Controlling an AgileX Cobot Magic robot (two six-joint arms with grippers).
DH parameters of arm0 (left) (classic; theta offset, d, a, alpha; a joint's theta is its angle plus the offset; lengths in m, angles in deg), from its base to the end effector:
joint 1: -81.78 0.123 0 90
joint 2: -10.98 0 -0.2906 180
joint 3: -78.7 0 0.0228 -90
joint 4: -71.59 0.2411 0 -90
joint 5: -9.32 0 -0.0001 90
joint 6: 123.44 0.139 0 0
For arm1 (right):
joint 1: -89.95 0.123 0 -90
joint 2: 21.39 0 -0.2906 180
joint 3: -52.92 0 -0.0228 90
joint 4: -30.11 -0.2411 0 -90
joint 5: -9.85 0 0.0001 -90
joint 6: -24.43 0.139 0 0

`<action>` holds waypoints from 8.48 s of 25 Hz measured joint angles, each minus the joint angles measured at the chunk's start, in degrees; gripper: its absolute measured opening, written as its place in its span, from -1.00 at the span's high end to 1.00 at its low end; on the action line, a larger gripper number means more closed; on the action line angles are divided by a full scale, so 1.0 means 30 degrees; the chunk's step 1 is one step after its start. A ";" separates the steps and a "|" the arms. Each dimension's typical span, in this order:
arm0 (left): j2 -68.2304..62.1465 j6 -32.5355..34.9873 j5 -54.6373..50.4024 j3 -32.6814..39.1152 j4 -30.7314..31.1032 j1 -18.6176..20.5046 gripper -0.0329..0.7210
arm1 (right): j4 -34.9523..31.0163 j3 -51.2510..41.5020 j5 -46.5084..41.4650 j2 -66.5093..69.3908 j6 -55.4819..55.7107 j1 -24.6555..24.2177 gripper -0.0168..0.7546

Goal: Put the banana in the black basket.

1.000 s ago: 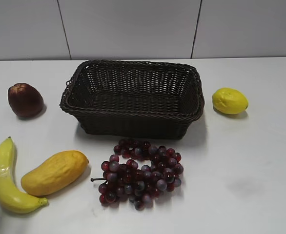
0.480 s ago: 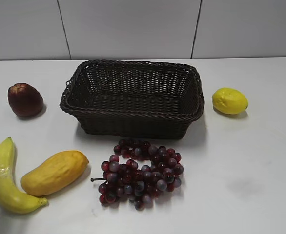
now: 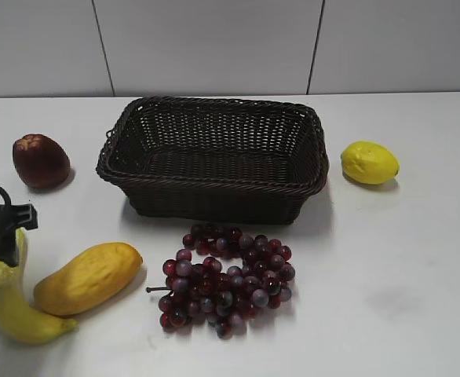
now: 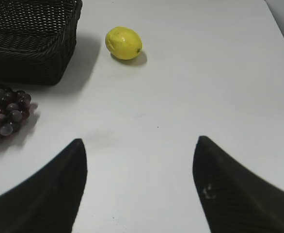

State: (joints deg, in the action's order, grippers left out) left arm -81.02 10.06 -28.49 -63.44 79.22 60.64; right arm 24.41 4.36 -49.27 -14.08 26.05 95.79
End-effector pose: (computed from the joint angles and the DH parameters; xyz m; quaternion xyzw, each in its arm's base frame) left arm 0.2278 -0.0760 0.1412 -0.1710 0.9783 -0.0213 0.1147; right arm 0.0228 0.0143 0.2558 -0.0324 0.8417 0.0845 0.5323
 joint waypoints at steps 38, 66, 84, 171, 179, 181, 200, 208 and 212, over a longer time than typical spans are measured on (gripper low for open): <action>-0.4158 -0.0151 0.1415 -0.0054 -0.0149 0.1320 -0.15 | 0.0000 0.0000 0.0000 0.0000 0.0000 0.0000 -0.39; -0.0376 0.9095 -0.0444 -1.0564 0.9782 0.0433 -0.15 | 0.0000 0.0000 0.0000 0.0000 0.0000 0.0000 -0.39; -0.7667 1.2883 0.2674 -1.4705 2.1607 -0.5959 -0.15 | 0.0000 0.0000 0.0000 0.0000 0.0000 0.0000 -0.39; 0.6167 1.6873 -1.0386 -0.5505 -0.5314 0.7704 -0.39 | 0.0000 0.0000 0.0000 0.0000 0.0000 0.0000 -0.39; 1.3971 1.6873 -0.8564 -0.0661 -0.5314 0.7704 -0.38 | 0.0000 0.0000 0.0000 0.0000 0.0000 0.0000 -0.39; 1.5798 1.6873 -0.8506 0.0328 -0.5314 0.7704 -0.36 | 0.0000 0.0000 0.0000 0.0000 0.0000 0.0000 -0.39; 2.8135 1.6919 -0.7582 0.3455 -0.5314 0.7704 -0.29 | 0.0000 0.0000 0.0000 0.0000 0.0000 0.0000 -0.39; 2.8211 1.6998 -0.7450 0.3557 -0.5396 0.7704 -0.29 | 0.0000 0.0000 0.0000 0.0000 0.0000 0.0000 -0.39; 2.8233 1.6998 -0.7445 0.3578 -0.5396 0.7704 -0.29 | 0.0000 0.0000 0.0000 0.0000 0.0000 0.0000 -0.39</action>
State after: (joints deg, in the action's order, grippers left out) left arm 3.68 61.06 -50.82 -52.70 63.03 83.75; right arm 24.41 4.36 -49.27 -14.08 26.05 95.79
